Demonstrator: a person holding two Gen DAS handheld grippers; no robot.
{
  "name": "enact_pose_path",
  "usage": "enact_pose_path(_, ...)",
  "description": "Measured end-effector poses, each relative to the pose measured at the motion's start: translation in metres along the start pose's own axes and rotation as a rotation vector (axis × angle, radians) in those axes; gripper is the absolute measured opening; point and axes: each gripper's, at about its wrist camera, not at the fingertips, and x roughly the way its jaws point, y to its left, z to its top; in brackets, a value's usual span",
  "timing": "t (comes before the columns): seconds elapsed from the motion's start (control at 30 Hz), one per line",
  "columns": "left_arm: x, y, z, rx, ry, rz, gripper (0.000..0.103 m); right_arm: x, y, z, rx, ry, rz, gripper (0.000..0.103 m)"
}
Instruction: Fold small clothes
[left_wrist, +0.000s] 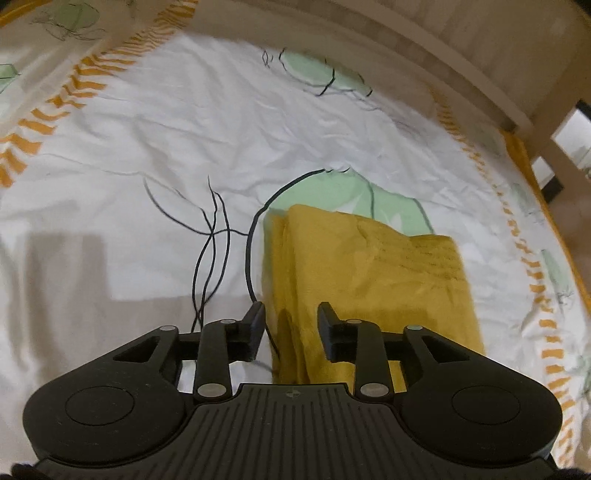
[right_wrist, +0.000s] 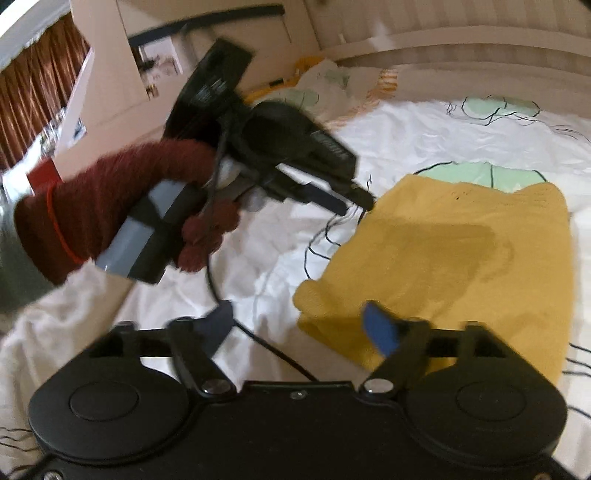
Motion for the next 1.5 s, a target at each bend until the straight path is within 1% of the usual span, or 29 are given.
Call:
enact_pose_path(0.1,-0.02,-0.006,-0.013,-0.009,-0.027,-0.028,0.038,-0.02,-0.003,-0.001,0.015,-0.02,-0.02,0.082)
enact_pose_path(0.17,-0.029,-0.015,-0.025,0.008,-0.044,-0.04,0.039,-0.03,-0.006,-0.002,0.025,-0.029,-0.038,0.083)
enact_pose_path(0.23,-0.032,-0.025,-0.035,0.03,-0.047,-0.052,0.039,-0.039,-0.01,-0.006,0.047,-0.032,-0.06,0.083)
enact_pose_path(0.33,-0.03,-0.033,-0.053,0.045,-0.05,-0.05,0.039,-0.041,-0.017,-0.007,0.083,-0.03,-0.081,0.083)
enact_pose_path(0.43,-0.017,-0.032,-0.067,0.044,-0.011,-0.035,0.039,-0.047,-0.025,-0.01,0.111,-0.028,-0.095,0.083)
enact_pose_path(0.57,-0.002,-0.019,-0.082,0.019,0.044,0.016,0.039,-0.054,-0.039,-0.007,0.134,-0.034,-0.12,0.084)
enact_pose_path(0.6,0.001,-0.014,-0.084,0.0,0.053,0.005,0.039,-0.054,-0.045,-0.004,0.146,-0.04,-0.124,0.084)
enact_pose_path(0.7,0.0,-0.004,-0.089,-0.037,0.027,-0.033,0.04,-0.05,-0.063,0.009,0.177,-0.057,-0.129,0.084)
enact_pose_path(0.93,-0.001,-0.002,-0.091,-0.04,0.01,-0.048,0.04,-0.016,-0.11,0.041,0.227,-0.079,-0.131,0.085)
enact_pose_path(1.03,-0.001,-0.003,-0.095,-0.04,0.002,-0.051,0.04,0.006,-0.139,0.049,0.27,-0.061,-0.143,0.085)
enact_pose_path(1.1,-0.001,-0.002,-0.097,-0.043,-0.001,-0.057,0.04,0.021,-0.159,0.051,0.307,-0.038,-0.18,0.085)
enact_pose_path(1.17,-0.001,-0.001,-0.097,-0.048,-0.001,-0.065,0.04,0.031,-0.177,0.053,0.344,-0.029,-0.194,0.085)
enact_pose_path(1.23,-0.001,0.0,-0.097,-0.049,0.004,-0.071,0.04,0.034,-0.186,0.055,0.36,-0.04,-0.212,0.085)
enact_pose_path(1.3,0.0,0.001,-0.095,-0.051,0.012,-0.076,0.041,0.039,-0.195,0.057,0.377,-0.009,-0.238,0.086)
enact_pose_path(1.33,0.001,0.001,-0.093,-0.053,0.018,-0.078,0.042,0.04,-0.198,0.056,0.387,-0.003,-0.235,0.086)
enact_pose_path(1.4,0.003,0.001,-0.09,-0.057,0.031,-0.089,0.046,0.035,-0.201,0.053,0.412,-0.015,-0.219,0.086)
enact_pose_path(1.5,0.005,0.0,-0.086,-0.056,0.05,-0.105,0.057,0.022,-0.207,0.046,0.46,-0.03,-0.202,0.088)
